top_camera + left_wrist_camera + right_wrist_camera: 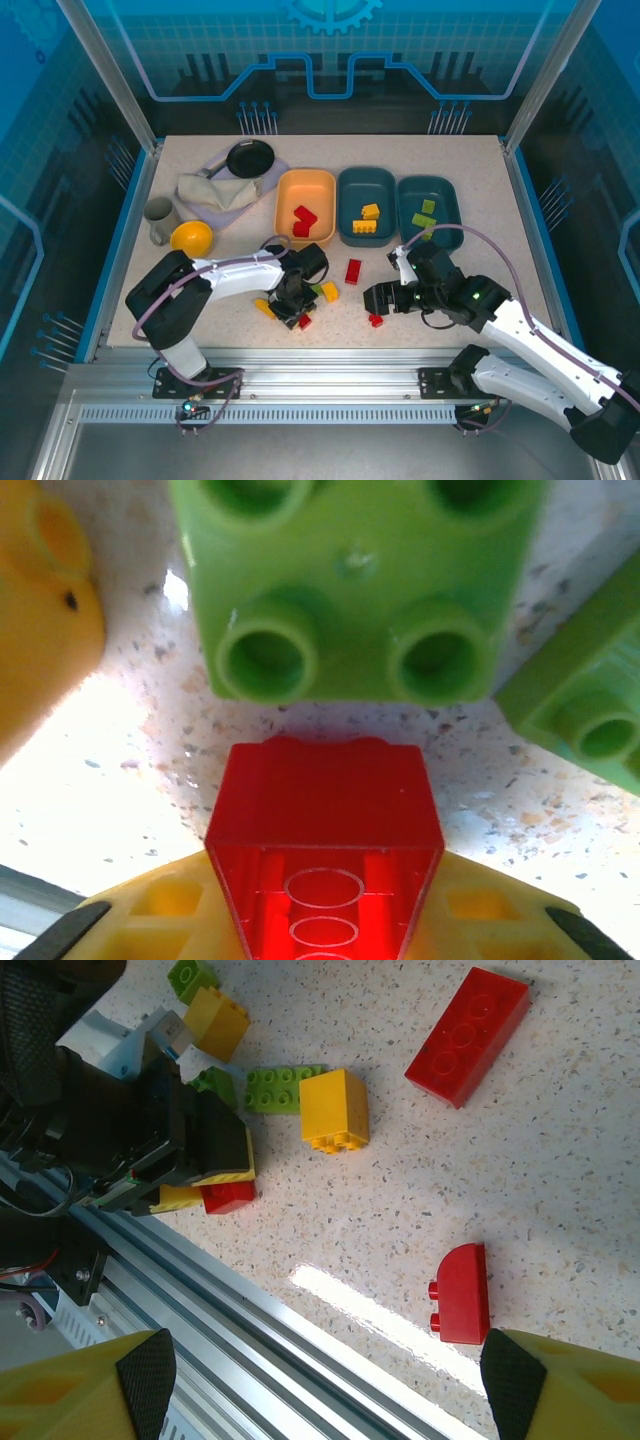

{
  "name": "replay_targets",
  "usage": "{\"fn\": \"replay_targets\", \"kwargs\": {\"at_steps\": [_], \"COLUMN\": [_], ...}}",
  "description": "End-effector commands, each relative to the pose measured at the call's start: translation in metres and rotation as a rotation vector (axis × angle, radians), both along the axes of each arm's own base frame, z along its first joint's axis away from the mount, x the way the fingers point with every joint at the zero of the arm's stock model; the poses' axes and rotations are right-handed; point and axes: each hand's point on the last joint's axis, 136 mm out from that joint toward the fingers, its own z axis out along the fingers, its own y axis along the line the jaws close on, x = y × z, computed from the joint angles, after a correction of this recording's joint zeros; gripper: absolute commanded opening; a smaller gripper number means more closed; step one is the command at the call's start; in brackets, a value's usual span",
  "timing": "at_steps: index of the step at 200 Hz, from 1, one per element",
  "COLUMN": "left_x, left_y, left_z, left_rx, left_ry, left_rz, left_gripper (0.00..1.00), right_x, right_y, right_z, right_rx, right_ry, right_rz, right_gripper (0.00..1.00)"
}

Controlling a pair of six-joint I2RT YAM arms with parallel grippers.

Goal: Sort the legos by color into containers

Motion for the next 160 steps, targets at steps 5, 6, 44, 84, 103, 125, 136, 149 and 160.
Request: {"fn": "replay_targets", "kwargs": {"at_steps": [5, 6, 44, 84, 103, 125, 136, 149, 160], "left_x": [0.02, 0.02, 0.078, 0.182, 0.226, 0.265, 0.281, 0.297, 0.307], "left_y": [0.013, 0.013, 0.025, 0.017, 0.016, 0.009, 0.005, 0.0, -0.005], "left_z": [0.051, 0.054, 0.121, 0.143, 0.138, 0.122, 0.114, 0.102, 0.088], "left_rx": [0.055, 0.056, 0.027, -0.077, -0.077, -0.108, -0.12, -0.138, -0.147], "left_ry": [-0.149, -0.157, -0.362, -0.496, -0.502, -0.48, -0.475, -0.464, -0.445], "left_rz": [-0.074, -0.079, -0.176, -0.285, -0.294, -0.267, -0.252, -0.233, -0.225], "left_gripper": [0.28, 0.28, 0.28, 0.31, 0.31, 0.33, 0.33, 0.34, 0.34], "right_x": [0.011, 0.012, 0.048, 0.09, 0.105, 0.117, 0.121, 0.124, 0.126], "right_y": [0.0, 0.0, 0.001, 0.017, 0.021, 0.022, 0.022, 0.021, 0.02], "right_z": [0.026, 0.027, 0.062, 0.09, 0.098, 0.103, 0.102, 0.102, 0.101], "right_rx": [0.036, 0.037, 0.159, 0.225, 0.237, 0.226, 0.213, 0.204, 0.198], "right_ry": [-0.046, -0.047, -0.103, -0.149, -0.164, -0.155, -0.148, -0.142, -0.139], "right_rz": [-0.034, -0.038, -0.186, -0.269, -0.29, -0.307, -0.313, -0.317, -0.326], "right_gripper": [0.83, 0.83, 0.83, 0.84, 0.84, 0.84, 0.84, 0.84, 0.84]}}
